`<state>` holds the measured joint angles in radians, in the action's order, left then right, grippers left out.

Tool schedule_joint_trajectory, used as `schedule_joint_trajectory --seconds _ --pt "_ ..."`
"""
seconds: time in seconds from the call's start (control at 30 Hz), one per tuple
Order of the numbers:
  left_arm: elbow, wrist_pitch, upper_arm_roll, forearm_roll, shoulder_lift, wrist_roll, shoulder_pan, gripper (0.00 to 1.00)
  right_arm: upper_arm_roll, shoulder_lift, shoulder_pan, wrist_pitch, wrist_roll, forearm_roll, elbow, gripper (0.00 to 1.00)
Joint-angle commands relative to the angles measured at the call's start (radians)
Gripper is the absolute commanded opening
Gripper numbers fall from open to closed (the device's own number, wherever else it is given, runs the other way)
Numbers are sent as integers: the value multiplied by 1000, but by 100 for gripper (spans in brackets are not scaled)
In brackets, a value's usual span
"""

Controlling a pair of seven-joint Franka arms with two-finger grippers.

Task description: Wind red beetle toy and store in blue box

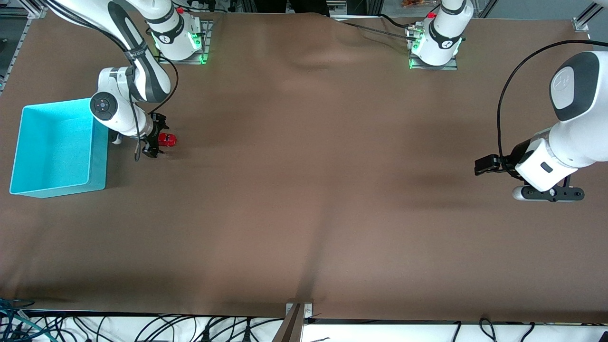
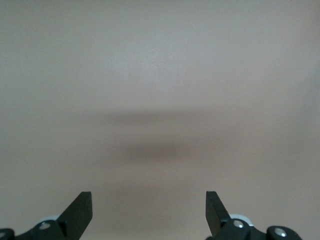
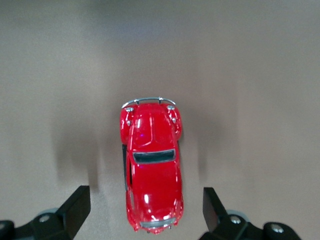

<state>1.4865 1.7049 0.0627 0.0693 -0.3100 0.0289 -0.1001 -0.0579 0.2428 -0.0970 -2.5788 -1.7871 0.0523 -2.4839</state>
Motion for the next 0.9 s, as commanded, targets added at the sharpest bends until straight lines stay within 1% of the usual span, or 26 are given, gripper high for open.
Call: schedule_joint_trajectory --seconds 0.0,0.03,0.1,0.2,0.27,0.3,0.5,0.67,0.87 --pt "-12 -18 3 18 -1 2 -3 100 -3 -10 -3 -7 -21 21 -12 62" --pt "-12 -18 3 18 -1 2 -3 100 -3 -10 -3 -7 -21 21 -13 55" --pt "-12 -18 3 18 -1 2 -3 100 -3 -10 -3 -6 -20 21 -13 47" --pt "-12 -18 3 18 -1 2 -3 100 -3 -10 -3 -3 -20 21 -12 31" --pt "-12 -18 3 18 -1 2 -3 100 -3 -10 -3 2 -20 21 -12 17" --pt "-12 -18 3 18 -1 2 -3 100 -3 -10 -3 2 -20 21 -12 14" --pt "-12 -18 3 18 -1 2 -3 100 -3 -10 -3 2 -21 21 -12 11" --pt "-12 -18 3 18 -1 2 -3 100 -3 -20 -3 48 -20 23 -4 0" --pt "-12 -18 3 18 -1 2 -3 100 -3 -37 0 144 -20 66 25 0"
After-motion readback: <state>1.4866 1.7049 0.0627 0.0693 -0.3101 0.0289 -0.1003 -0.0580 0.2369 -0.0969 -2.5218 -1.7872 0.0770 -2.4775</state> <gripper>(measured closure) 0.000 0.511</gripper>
